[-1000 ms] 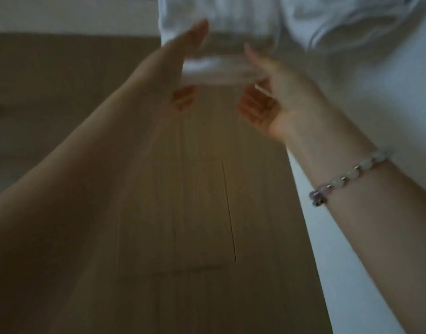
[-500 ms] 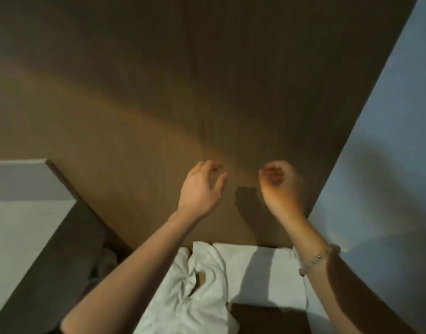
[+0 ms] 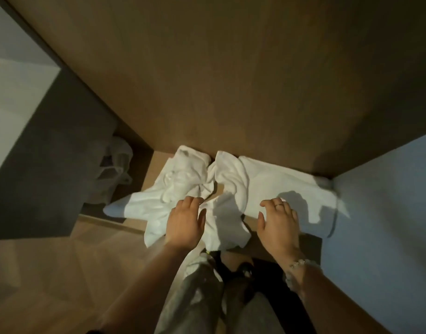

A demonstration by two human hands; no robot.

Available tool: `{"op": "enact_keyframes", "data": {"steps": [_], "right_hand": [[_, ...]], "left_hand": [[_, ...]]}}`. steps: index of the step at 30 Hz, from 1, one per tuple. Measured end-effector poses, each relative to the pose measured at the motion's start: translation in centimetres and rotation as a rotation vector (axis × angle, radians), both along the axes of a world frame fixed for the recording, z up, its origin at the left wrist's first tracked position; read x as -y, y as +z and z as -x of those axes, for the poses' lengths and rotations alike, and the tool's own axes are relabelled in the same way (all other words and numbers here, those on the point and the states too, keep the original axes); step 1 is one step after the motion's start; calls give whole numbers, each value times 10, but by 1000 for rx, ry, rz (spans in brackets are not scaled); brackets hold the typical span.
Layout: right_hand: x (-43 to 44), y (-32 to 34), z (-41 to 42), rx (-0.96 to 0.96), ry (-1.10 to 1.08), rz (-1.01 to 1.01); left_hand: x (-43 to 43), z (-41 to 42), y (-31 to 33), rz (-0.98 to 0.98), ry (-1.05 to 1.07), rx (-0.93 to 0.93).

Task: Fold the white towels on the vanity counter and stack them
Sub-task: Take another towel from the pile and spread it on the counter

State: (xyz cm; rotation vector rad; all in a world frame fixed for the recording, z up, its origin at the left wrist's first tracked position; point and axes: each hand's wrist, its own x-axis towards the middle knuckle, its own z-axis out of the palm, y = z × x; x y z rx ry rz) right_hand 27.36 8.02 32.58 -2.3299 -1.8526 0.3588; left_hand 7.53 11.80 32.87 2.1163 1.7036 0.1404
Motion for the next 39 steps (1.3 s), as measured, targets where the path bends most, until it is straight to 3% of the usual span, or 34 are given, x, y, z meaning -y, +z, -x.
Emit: {"op": "enact_keyframes", "data": {"steps": [7, 13, 20, 27, 34, 39], "right_hand": [[4, -74, 46, -67, -55, 88], [-33, -125, 66, -102, -255, 295], [-66, -184, 69, -334, -378, 292], [-76, -221, 70, -119, -431, 265], [-67, -224, 70, -233, -375, 112], [-61, -184, 67, -262, -312, 102]], "left_hand": [[-8, 26, -68, 199, -42, -38], [-37, 38, -129, 171, -208, -23], [-54, 41, -194, 451, -240, 69], [-48, 18, -243, 556, -299, -29], [-46, 8, -248, 530, -245, -12], [-36, 15, -213, 441, -218, 48]]}}
